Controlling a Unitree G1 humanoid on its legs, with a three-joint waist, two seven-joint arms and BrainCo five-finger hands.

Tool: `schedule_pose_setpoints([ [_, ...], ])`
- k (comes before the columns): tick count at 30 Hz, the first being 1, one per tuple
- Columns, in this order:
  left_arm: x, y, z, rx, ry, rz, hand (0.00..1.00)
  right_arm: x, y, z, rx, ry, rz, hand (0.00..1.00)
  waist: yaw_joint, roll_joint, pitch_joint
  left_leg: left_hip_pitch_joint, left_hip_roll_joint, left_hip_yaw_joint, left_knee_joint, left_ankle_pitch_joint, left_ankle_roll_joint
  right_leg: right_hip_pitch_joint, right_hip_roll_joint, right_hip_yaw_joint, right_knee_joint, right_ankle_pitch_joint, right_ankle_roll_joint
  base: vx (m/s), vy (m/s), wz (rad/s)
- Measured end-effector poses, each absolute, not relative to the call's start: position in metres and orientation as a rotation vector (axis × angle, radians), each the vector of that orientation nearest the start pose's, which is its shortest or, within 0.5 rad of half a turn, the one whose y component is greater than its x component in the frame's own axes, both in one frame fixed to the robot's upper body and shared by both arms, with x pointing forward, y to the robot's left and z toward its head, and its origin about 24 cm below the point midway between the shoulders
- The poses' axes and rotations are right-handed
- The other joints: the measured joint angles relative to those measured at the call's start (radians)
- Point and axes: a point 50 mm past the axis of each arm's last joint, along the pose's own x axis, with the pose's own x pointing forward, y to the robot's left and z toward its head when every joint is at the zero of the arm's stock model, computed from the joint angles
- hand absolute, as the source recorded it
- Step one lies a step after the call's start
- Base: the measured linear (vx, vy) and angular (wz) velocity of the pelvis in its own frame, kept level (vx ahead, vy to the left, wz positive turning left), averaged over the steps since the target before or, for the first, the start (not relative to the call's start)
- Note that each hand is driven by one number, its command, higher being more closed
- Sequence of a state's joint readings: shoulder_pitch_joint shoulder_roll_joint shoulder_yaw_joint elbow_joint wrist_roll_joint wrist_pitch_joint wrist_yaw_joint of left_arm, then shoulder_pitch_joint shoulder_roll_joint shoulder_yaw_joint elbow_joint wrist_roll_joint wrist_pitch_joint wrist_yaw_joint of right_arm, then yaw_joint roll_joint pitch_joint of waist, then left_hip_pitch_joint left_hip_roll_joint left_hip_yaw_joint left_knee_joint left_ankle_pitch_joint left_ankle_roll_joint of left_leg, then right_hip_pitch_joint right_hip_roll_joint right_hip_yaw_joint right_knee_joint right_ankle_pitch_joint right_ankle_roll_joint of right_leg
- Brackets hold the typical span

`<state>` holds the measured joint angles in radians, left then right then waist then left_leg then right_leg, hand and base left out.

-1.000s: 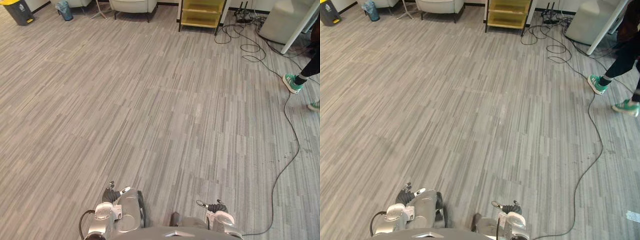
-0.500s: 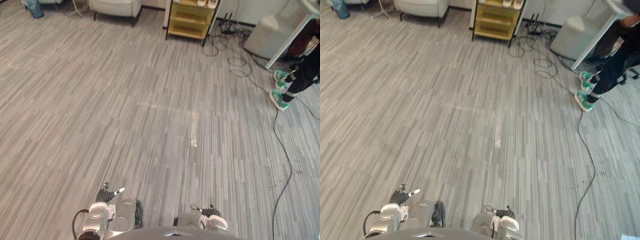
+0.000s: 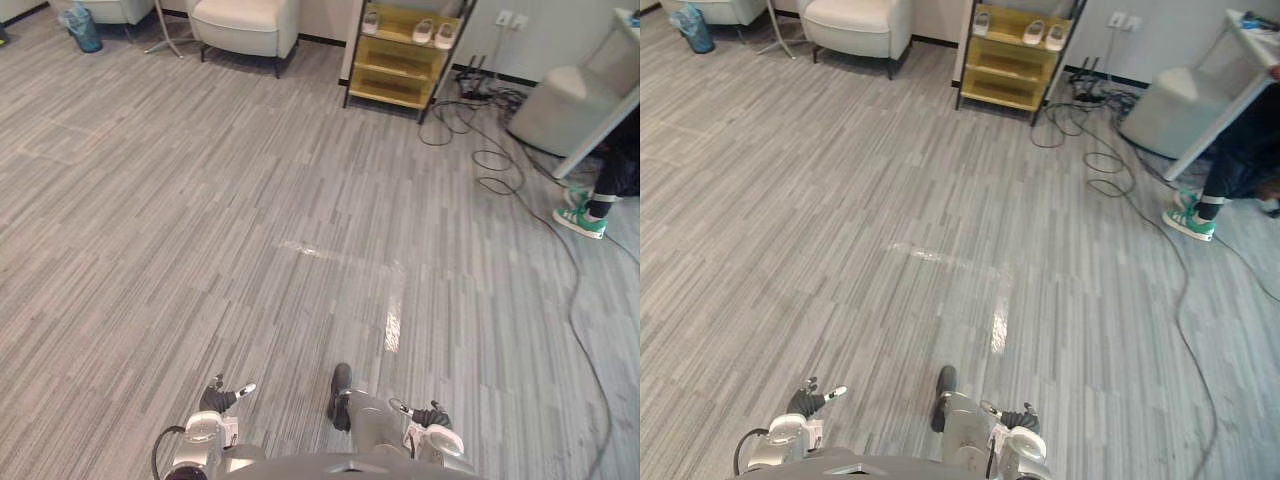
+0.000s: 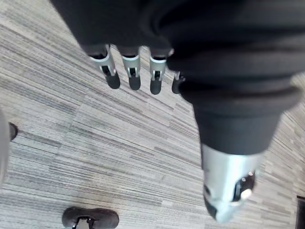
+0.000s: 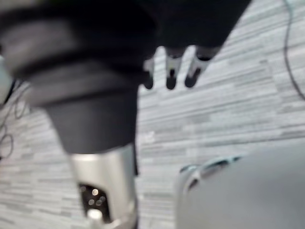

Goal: Pick up cushions and gather them together orderly.

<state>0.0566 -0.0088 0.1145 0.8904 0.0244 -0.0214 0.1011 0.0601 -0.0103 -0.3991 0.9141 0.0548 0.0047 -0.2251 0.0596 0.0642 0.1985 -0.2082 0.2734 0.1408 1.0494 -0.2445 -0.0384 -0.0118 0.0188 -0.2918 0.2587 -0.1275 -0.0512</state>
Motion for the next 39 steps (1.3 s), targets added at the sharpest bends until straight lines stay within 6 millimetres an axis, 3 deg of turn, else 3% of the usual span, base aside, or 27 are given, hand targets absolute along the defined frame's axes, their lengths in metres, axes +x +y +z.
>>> schedule_pose_setpoints([
  [2,0.139,0.169,-0.143,0.007,0.922,0.198,0.00,0.112,-0.224,-0.146,0.120,0.977,-0.643,0.00,0.001,0.001,0.000,-0.021,-0.015,0.008,-0.174,-0.021,-0.017,0.046,-0.005,0.002,-0.037,0.005,0.008,0.33,0.030,-0.03],
  [3,0.141,0.168,-0.143,0.011,0.920,0.191,0.00,0.111,-0.224,-0.146,0.134,0.978,-0.652,0.00,0.003,-0.001,0.000,-0.014,-0.044,0.008,-0.384,-0.024,-0.028,0.062,-0.016,0.003,-0.049,0.006,0.013,0.27,0.108,-0.09],
  [4,0.141,0.166,-0.143,0.015,0.922,0.180,0.00,0.109,-0.225,-0.147,0.135,0.984,-0.658,0.00,0.002,0.004,-0.003,0.007,-0.074,-0.015,-0.573,0.036,-0.039,0.066,-0.019,0.009,-0.050,0.003,0.029,0.30,0.176,-0.15],
  [5,0.139,0.163,-0.144,0.013,0.928,0.171,0.00,0.107,-0.227,-0.147,0.132,0.985,-0.664,0.00,0.002,0.013,-0.008,0.014,-0.085,-0.039,-0.656,0.133,-0.034,0.066,-0.012,0.017,-0.049,-0.005,0.046,0.26,0.161,-0.24],
  [7,0.141,0.172,-0.144,0.045,0.931,0.174,0.00,0.103,-0.218,-0.150,0.151,1.005,-0.656,0.00,0.001,-0.042,-0.020,0.051,-0.130,-0.018,-0.694,0.134,-0.022,0.066,-0.059,0.059,-0.042,-0.025,0.080,0.21,0.138,-0.21],
  [10,0.140,0.179,-0.144,0.069,0.938,0.177,0.00,0.098,-0.210,-0.153,0.175,1.025,-0.657,0.00,-0.001,-0.081,-0.031,0.080,-0.160,0.022,-0.704,0.123,-0.002,0.071,-0.096,0.078,-0.030,-0.030,0.090,0.13,0.113,-0.15],
  [11,0.114,0.178,-0.157,0.086,1.047,0.159,0.00,0.068,-0.219,-0.162,0.238,1.123,-0.763,0.00,0.001,-0.081,-0.113,0.286,-0.333,0.024,-1.135,0.302,0.061,0.135,-0.187,0.141,-0.180,0.010,0.148,0.05,0.051,-0.07],
  [20,0.115,0.178,-0.157,0.080,1.045,0.162,0.00,0.070,-0.219,-0.161,0.232,1.119,-0.754,0.00,0.001,-0.078,-0.105,0.282,-0.328,0.034,-1.135,0.297,0.059,0.127,-0.187,0.143,-0.180,0.009,0.149,0.00,0.000,-0.02],
  [27,0.123,0.183,-0.155,-0.007,1.028,0.238,0.00,0.084,-0.213,-0.160,0.242,1.094,-0.718,0.00,-0.002,-0.085,-0.085,0.222,-0.320,0.053,-1.128,0.293,0.060,0.070,-0.184,0.135,-0.181,0.009,0.150,0.03,-0.003,-0.02],
  [32,0.123,0.188,-0.155,-0.075,1.026,0.283,0.00,0.090,-0.209,-0.159,0.380,1.039,-0.762,0.00,0.002,-0.099,-0.079,0.222,-0.313,0.088,-1.123,0.276,0.051,0.072,-0.184,0.139,-0.194,0.023,0.172,0.13,-0.012,-0.17],
  [36,0.122,0.190,-0.155,-0.093,1.027,0.303,0.00,0.095,-0.207,-0.158,0.482,1.002,-0.814,0.00,0.005,-0.099,-0.077,0.196,-0.283,0.140,-0.989,0.170,0.044,0.072,-0.186,0.150,-0.175,0.027,0.176,0.12,0.006,-0.36],
  [39,0.127,0.186,-0.154,-0.100,1.016,0.292,0.00,0.105,-0.211,-0.155,0.485,0.968,-0.809,0.00,0.005,-0.072,-0.069,0.152,-0.236,0.170,-0.889,0.082,0.044,-0.016,-0.172,0.147,-0.025,0.023,0.172,0.06,0.025,-0.47],
])
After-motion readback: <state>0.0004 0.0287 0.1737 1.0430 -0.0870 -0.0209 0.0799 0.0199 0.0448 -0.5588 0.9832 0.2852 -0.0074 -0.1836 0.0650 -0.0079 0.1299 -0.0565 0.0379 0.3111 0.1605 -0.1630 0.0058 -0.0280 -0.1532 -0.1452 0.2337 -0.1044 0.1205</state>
